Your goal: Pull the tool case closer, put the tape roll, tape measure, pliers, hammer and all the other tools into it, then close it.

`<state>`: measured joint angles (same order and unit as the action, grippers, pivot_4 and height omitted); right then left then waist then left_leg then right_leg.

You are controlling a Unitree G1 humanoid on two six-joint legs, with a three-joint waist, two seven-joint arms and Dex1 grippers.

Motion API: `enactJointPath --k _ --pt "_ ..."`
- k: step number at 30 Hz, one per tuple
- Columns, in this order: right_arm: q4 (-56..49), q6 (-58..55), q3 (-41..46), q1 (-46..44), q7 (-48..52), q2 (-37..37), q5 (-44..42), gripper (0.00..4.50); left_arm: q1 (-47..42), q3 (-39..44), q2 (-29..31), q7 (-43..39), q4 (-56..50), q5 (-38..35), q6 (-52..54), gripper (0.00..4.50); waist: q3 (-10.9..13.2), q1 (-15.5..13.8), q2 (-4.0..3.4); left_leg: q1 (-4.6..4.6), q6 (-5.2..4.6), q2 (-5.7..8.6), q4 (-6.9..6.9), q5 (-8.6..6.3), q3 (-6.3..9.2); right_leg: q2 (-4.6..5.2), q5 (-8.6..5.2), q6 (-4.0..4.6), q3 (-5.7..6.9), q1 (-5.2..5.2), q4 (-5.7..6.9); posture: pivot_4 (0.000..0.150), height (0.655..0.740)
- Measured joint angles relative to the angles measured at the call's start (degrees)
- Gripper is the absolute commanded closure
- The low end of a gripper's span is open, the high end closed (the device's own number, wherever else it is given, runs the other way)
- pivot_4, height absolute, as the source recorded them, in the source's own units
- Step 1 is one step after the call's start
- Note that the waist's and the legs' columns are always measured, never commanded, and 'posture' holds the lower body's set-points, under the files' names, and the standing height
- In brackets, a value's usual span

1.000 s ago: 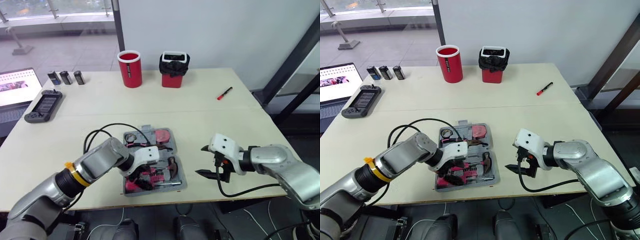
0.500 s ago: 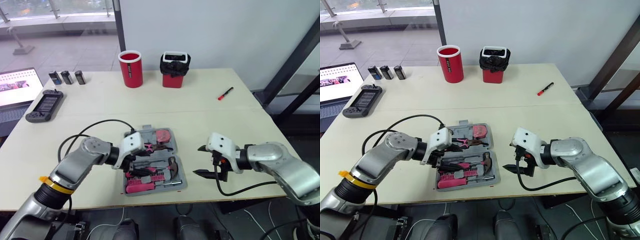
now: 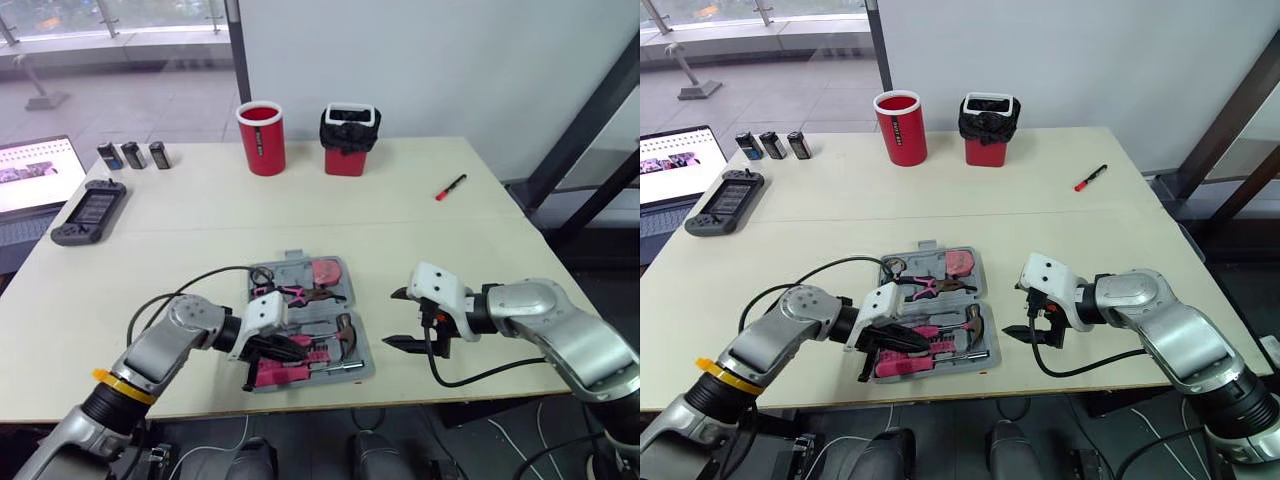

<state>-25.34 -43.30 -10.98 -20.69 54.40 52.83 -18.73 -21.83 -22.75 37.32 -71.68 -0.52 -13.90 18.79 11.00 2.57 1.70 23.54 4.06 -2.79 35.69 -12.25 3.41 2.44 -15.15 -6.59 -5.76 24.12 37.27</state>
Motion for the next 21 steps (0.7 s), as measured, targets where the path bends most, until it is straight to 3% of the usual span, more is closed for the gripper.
enactJointPath --k 9,16,21 --pt "0.8 1.9 0.0 1.8 -0.5 -0.1 1.0 0.00 -1.0 -1.7 -4.8 -1.8 13.2 3.9 -14.4 4.48 -0.2 -0.6 -0.25 -0.21 -0.05 0.06 0.30 -0.04 0.02 0.04 -0.02 0.02 0.00 -0.57 -0.20 0.150 0.7400" --pt "2.4 8.7 3.1 5.6 -0.9 -1.9 1.2 0.00 1.8 3.8 -5.0 -1.6 10.7 -1.0 -7.5 4.48 -0.1 -0.2 -0.24 -0.16 -0.21 0.06 0.27 -0.13 0.07 0.01 -0.08 -0.11 0.00 -0.52 -0.13 0.150 0.7400" --pt "8.7 17.0 7.5 8.5 -1.7 -3.6 2.4 0.00 3.0 16.7 0.7 1.3 6.1 -7.3 -2.3 4.48 -0.1 0.2 -0.22 -0.25 -0.22 0.02 0.29 -0.14 0.09 -0.04 -0.07 -0.09 0.01 -0.55 -0.07 0.150 0.7400"
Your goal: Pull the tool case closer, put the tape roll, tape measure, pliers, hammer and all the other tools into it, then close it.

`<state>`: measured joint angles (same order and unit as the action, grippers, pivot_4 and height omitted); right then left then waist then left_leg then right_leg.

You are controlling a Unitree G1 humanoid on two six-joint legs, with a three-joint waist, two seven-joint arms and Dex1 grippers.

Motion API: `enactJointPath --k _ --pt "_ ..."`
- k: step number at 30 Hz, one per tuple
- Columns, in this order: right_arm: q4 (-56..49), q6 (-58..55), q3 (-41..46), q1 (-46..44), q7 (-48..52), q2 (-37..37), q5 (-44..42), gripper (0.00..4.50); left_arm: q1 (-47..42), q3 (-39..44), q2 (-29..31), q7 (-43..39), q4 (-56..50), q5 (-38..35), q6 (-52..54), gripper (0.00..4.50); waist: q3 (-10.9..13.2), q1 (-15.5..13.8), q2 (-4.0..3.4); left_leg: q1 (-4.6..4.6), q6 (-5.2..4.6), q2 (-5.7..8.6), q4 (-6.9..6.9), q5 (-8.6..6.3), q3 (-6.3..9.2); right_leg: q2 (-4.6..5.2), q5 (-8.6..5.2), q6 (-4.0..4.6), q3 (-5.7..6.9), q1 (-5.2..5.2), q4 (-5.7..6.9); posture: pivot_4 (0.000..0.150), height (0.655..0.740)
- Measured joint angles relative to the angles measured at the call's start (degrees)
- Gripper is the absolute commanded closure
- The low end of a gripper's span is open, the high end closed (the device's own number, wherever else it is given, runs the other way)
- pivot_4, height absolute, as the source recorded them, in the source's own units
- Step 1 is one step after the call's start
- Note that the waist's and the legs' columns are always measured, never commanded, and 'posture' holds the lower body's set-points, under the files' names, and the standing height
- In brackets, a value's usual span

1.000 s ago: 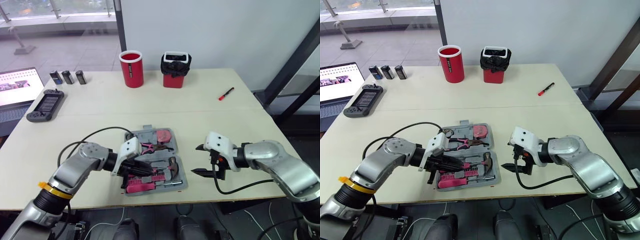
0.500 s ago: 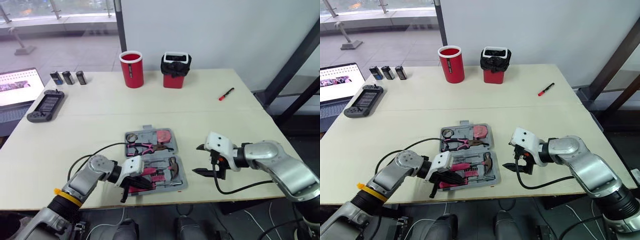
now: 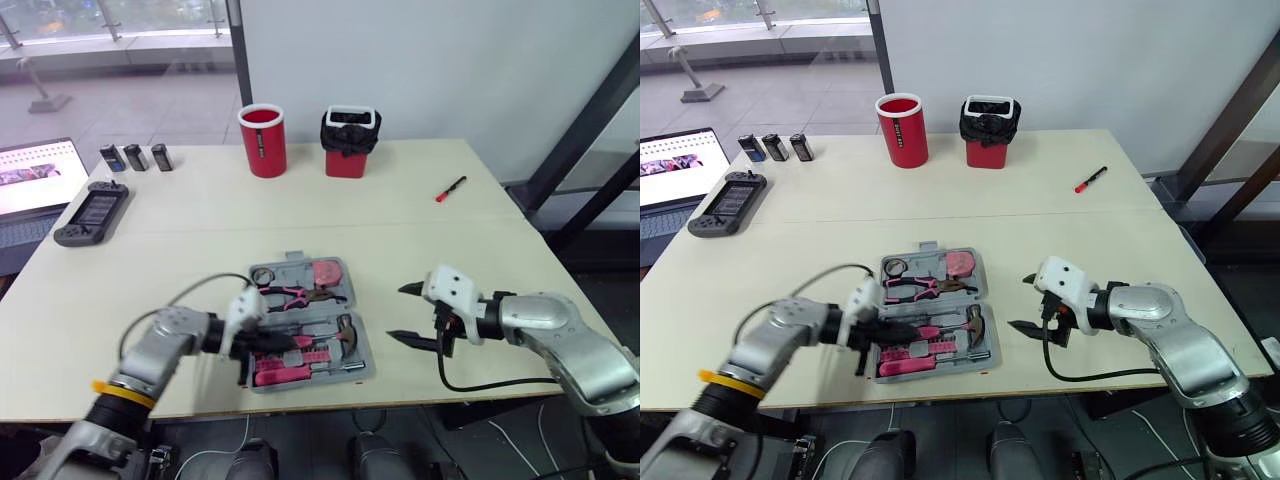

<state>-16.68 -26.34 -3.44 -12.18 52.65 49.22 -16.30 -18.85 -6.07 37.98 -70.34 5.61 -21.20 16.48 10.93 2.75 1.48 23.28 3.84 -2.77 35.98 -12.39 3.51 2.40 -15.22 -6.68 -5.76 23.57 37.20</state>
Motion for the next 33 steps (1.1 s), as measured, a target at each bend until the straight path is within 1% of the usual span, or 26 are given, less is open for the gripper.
enactJointPath --k 1,3,5,6,7,9,10,11,12,17,21,25,27,33 --pt "2.1 2.2 0.0 0.0 0.3 0.0 1.0 0.00 0.3 2.5 1.3 0.9 -0.3 -0.6 0.7 4.48 0.0 0.0 -0.01 0.00 0.00 0.00 0.00 0.00 -0.01 0.02 0.00 0.00 0.00 0.00 -0.01 0.150 0.7400" --pt "6.3 4.5 -0.9 -1.0 1.8 -0.1 2.2 0.58 1.9 5.7 3.3 2.5 -0.1 -0.6 0.4 4.50 0.0 0.0 -0.02 0.00 0.00 0.01 -0.01 0.00 -0.03 0.03 0.00 0.00 0.00 0.00 -0.05 0.150 0.7400" --pt "12.2 6.7 -2.5 -3.4 3.7 -0.2 3.9 1.28 4.9 8.1 5.8 4.1 1.7 0.6 -0.9 4.50 0.0 0.3 -0.03 0.01 -0.01 0.01 -0.02 -0.01 -0.05 0.04 0.00 0.00 -0.01 0.02 -0.07 0.150 0.7400" --pt "14.4 7.6 -2.9 -4.2 4.5 -0.1 4.6 1.81 6.1 9.0 6.6 4.6 2.8 1.1 -1.3 4.50 0.0 0.4 -0.05 0.02 -0.01 0.01 -0.04 -0.01 -0.05 0.04 0.00 0.01 -0.01 0.02 -0.07 0.150 0.7400" --pt "17.9 9.5 -4.5 -6.2 5.5 -0.3 6.2 2.20 8.0 10.7 7.3 5.2 4.0 1.4 -2.4 4.50 0.0 0.5 -0.06 0.01 -0.01 0.01 -0.03 -0.01 -0.05 0.04 0.00 0.01 0.00 0.04 -0.06 0.150 0.7400" --pt "23.4 13.1 -6.4 -9.6 7.2 -0.8 8.5 3.27 10.4 12.7 7.6 6.1 6.2 1.9 -4.3 4.50 0.1 0.8 -0.14 0.01 -0.01 0.01 -0.04 -0.01 -0.06 0.05 0.01 0.03 -0.01 0.05 -0.06 0.150 0.7400" --pt "25.5 14.7 -7.2 -11.1 7.9 -1.1 9.3 3.67 11.3 13.2 7.6 6.4 6.8 2.0 -5.1 4.50 0.1 0.8 -0.13 0.02 -0.01 0.01 -0.04 -0.01 -0.05 0.05 0.01 0.02 -0.01 0.04 -0.06 0.150 0.7400" --pt "29.0 17.0 -8.3 -13.8 8.8 -2.0 10.6 4.21 12.5 13.8 7.5 6.9 7.9 2.4 -6.7 4.50 0.1 0.9 -0.13 0.02 -0.01 0.01 -0.04 -0.01 -0.06 0.05 0.01 0.03 0.00 0.04 -0.06 0.150 0.7400" --pt "31.1 18.6 -8.9 -15.5 9.1 -2.6 11.5 4.42 12.9 13.9 7.4 7.2 8.6 2.8 -7.5 4.50 0.1 1.0 -0.14 0.02 -0.01 0.01 -0.04 -0.01 -0.06 0.06 0.01 0.03 0.00 0.05 -0.07 0.150 0.7400" --pt "47.5 31.6 -14.2 -25.3 9.5 -6.9 19.6 4.42 15.2 14.3 4.5 7.7 12.6 3.3 -12.5 4.50 0.1 1.1 -0.15 0.04 -0.01 0.01 -0.08 -0.01 -0.06 0.06 0.01 0.02 0.01 0.06 -0.06 0.150 0.7400" --pt "58.9 39.3 -18.2 -31.1 9.4 -10.7 25.2 4.42 12.0 12.9 2.2 8.1 15.1 4.7 -14.6 4.50 0.1 1.1 -0.17 0.03 0.00 0.03 -0.05 0.00 -0.06 0.05 0.03 0.01 0.01 0.03 -0.03 0.150 0.7400" --pt "65.2 44.0 -21.1 -35.2 9.4 -12.9 29.8 4.42 6.4 9.6 0.0 7.9 17.1 6.4 -15.9 4.50 0.1 1.2 -0.17 0.02 0.00 0.04 -0.06 0.00 -0.05 0.05 0.10 -0.13 0.01 0.01 -0.04 0.150 0.7400" --pt "67.1 44.6 -21.0 -36.4 9.7 -14.3 30.4 4.42 4.6 7.8 -0.2 7.1 19.7 7.9 -16.7 4.50 0.1 1.4 -0.19 -0.02 0.00 0.03 -0.12 0.00 -0.05 0.02 0.12 -0.18 0.00 0.02 -0.03 0.150 0.7400" --pt "69.7 46.4 -21.2 -37.4 10.6 -18.9 31.4 4.42 2.5 4.6 -2.1 5.3 23.8 9.7 -18.0 4.50 0.2 1.5 -0.21 -0.11 0.00 0.01 -0.21 0.00 -0.02 -0.02 0.13 -0.19 0.00 0.02 0.06 0.150 0.7400"
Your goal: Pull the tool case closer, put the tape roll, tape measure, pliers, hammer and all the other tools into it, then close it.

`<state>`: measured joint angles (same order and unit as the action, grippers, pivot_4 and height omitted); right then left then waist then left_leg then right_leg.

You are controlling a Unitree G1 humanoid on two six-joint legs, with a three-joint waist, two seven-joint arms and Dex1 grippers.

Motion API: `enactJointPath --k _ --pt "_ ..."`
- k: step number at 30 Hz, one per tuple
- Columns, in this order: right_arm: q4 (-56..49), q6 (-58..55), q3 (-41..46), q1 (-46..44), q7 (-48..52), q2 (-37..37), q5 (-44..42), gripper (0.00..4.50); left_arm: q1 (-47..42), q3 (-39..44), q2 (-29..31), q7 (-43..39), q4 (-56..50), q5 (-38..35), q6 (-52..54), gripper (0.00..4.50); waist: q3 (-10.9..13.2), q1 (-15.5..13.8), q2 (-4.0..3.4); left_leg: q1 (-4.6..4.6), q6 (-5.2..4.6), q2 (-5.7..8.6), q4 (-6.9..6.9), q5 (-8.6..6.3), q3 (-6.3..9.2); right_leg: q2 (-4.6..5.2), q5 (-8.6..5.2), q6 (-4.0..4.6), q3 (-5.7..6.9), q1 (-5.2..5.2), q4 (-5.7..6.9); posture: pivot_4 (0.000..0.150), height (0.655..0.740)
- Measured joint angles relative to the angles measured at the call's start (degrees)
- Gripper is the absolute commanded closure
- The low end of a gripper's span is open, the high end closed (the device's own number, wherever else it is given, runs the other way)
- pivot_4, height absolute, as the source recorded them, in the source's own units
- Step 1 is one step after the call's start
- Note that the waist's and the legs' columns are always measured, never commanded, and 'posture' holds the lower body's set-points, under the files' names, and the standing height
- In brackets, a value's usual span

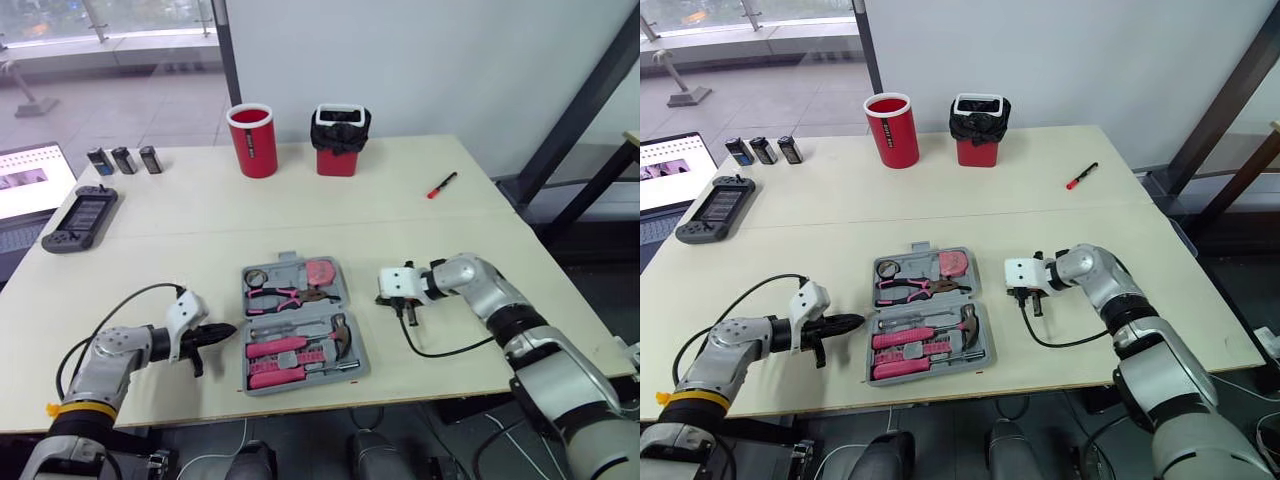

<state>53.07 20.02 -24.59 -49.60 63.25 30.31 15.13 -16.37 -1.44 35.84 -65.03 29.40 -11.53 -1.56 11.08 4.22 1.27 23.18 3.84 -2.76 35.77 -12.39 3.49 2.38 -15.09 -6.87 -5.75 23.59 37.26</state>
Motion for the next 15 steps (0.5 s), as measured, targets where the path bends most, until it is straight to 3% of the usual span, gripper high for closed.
enactJointPath --k 15 --pt "-1.7 -2.2 1.1 1.0 2.5 -5.9 -0.8 4.42 -6.6 -2.4 -4.9 0.2 4.6 3.1 0.8 4.50 0.0 -0.3 -0.02 0.00 0.00 0.03 0.09 0.00 0.05 0.01 -0.01 -0.02 0.00 -0.12 -0.01 0.150 0.7400"
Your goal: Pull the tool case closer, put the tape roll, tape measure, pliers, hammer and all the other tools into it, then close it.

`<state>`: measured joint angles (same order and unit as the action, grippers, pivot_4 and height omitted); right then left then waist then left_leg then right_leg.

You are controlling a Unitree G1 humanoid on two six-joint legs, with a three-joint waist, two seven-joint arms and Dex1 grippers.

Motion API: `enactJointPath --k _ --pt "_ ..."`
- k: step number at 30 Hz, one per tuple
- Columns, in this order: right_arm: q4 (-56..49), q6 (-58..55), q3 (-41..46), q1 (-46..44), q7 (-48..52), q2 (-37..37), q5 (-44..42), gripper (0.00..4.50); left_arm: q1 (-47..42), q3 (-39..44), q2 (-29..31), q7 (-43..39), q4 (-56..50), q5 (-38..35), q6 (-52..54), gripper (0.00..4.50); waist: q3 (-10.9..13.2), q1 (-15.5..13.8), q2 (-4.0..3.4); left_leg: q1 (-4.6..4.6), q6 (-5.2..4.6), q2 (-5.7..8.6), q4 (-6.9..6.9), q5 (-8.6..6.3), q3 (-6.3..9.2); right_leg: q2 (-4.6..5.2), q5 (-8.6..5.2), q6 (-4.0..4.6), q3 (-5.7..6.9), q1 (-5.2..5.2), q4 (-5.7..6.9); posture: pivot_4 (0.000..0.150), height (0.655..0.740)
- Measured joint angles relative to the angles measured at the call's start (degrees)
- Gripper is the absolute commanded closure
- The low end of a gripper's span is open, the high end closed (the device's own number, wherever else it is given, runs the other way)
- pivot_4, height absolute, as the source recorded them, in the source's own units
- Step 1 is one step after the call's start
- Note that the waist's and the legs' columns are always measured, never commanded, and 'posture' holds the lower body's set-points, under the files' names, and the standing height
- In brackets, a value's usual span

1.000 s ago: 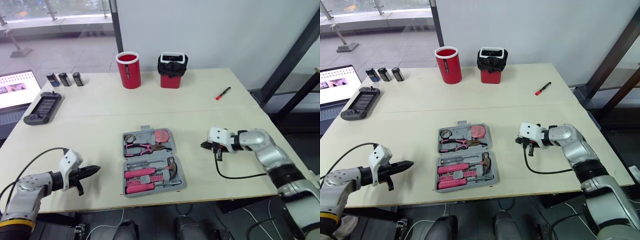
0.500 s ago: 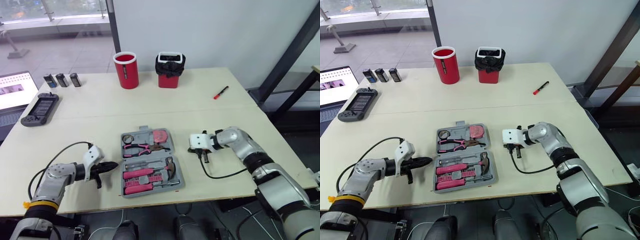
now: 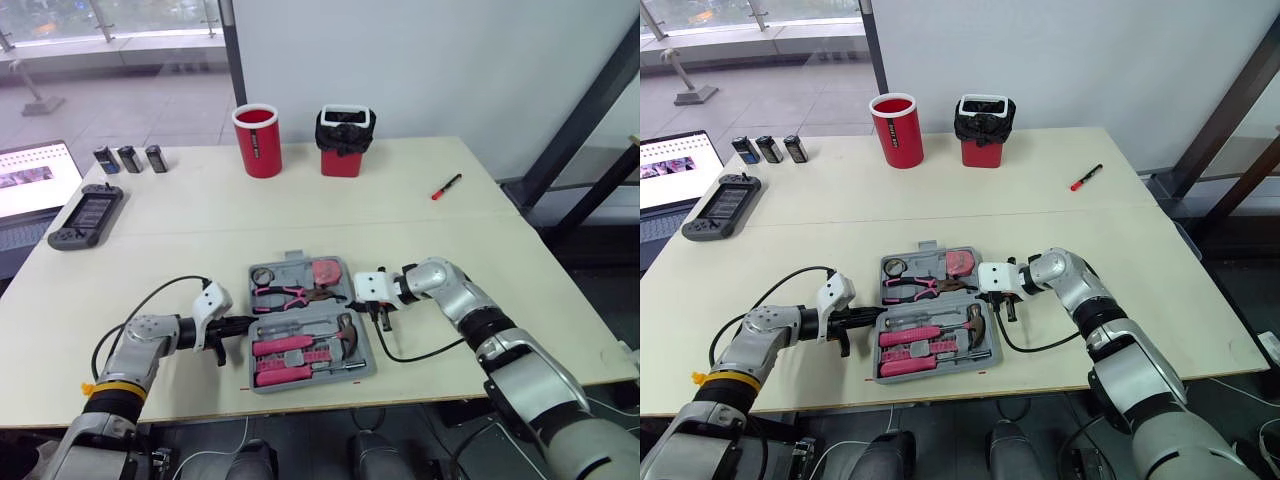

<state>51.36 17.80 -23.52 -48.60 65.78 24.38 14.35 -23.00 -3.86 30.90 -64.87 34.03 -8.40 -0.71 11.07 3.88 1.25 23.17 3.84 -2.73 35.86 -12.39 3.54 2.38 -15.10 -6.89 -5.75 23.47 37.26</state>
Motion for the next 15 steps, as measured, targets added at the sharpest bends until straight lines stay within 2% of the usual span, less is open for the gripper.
enactJointPath --k 15 --pt "-4.1 -4.7 2.3 2.6 2.5 -0.2 -0.6 4.42 -2.0 0.3 -0.8 0.4 2.5 2.2 -1.2 4.50 0.0 0.1 -0.02 -0.13 0.00 0.01 0.01 0.00 0.02 -0.01 -0.01 0.00 0.00 -0.10 0.02 0.150 0.7400"
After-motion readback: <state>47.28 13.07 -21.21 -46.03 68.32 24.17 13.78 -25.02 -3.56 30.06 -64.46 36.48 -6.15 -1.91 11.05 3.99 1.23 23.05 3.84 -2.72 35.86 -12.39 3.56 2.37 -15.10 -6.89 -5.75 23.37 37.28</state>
